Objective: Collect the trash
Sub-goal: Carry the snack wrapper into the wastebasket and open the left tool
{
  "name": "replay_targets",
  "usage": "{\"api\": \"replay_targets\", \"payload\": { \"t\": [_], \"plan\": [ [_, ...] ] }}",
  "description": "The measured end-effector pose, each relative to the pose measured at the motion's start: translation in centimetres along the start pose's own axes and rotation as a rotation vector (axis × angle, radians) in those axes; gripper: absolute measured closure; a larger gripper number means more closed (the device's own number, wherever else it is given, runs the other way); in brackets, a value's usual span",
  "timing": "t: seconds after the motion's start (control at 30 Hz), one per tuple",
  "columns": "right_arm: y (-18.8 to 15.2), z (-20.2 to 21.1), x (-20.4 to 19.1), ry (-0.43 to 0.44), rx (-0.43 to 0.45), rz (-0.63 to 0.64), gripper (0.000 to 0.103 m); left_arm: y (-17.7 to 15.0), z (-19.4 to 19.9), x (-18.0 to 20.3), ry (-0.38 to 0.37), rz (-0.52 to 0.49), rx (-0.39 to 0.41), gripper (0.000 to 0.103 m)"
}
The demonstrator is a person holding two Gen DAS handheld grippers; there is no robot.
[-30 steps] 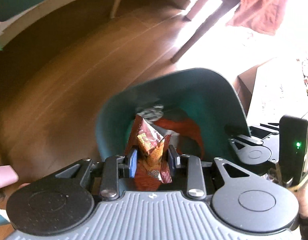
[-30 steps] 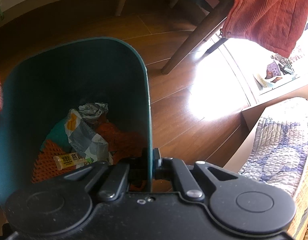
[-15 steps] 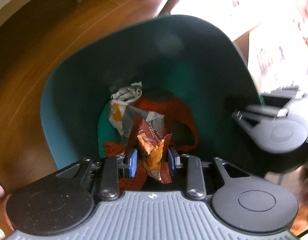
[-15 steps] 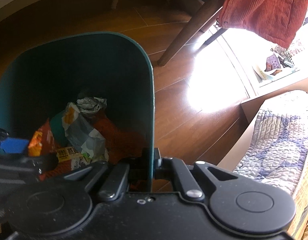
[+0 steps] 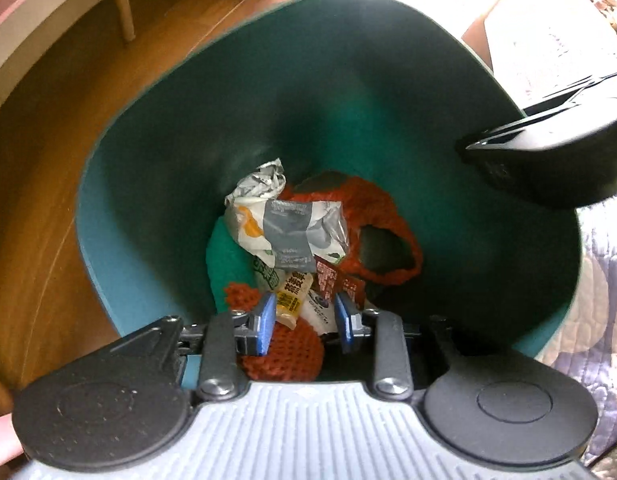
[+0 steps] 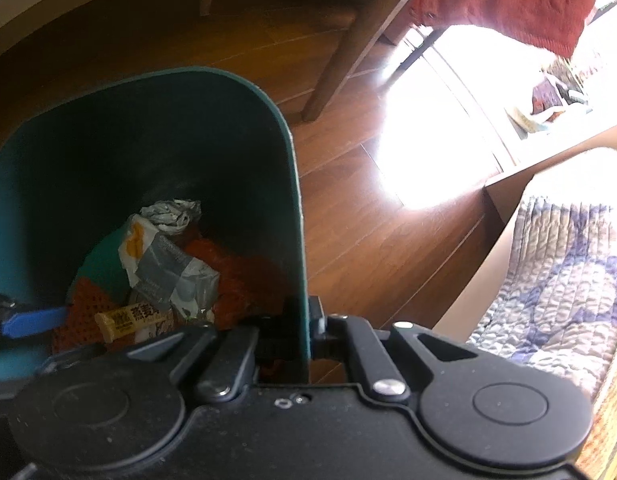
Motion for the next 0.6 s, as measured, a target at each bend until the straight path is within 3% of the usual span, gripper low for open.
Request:
{"api": "replay_targets", "payload": {
  "t": [0.07, 0.13, 0.4, 0.6],
  "plan": [
    [-0.1, -0.4, 0.5, 0.001, -0.013, -0.021, 0.097, 0.1, 1.1, -0.3, -0.007, 0.005, 0.031, 0.05],
    [-0.4, -0.6, 0.8, 0.003, -0.028, -0.05, 0.095, 0.1, 2.4, -0.7, -0.002, 0.01, 0.062, 0.044],
    [-1.8, -0.4, 1.8, -0.007, -0.067, -0.154, 0.083, 0.3, 4.8, -2.5, 0.0, 0.032, 0.116, 0.044],
    [-2.4, 2.4, 2.0, -0.021, -0.02, -0.182, 0.068, 0.1, 8.5, -3.4, -0.005, 0.037, 0.169, 0.044]
  ]
}}
Point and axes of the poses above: each gripper's, at about its wrist camera, not at the fingertips, and z roughly against the way its jaws point, x to its right, y to its top, the point moved 6 cm from there along -z, roughly the way its jaws point, and after that the axes turned 1 degree about -z, right-handed, at the moved point
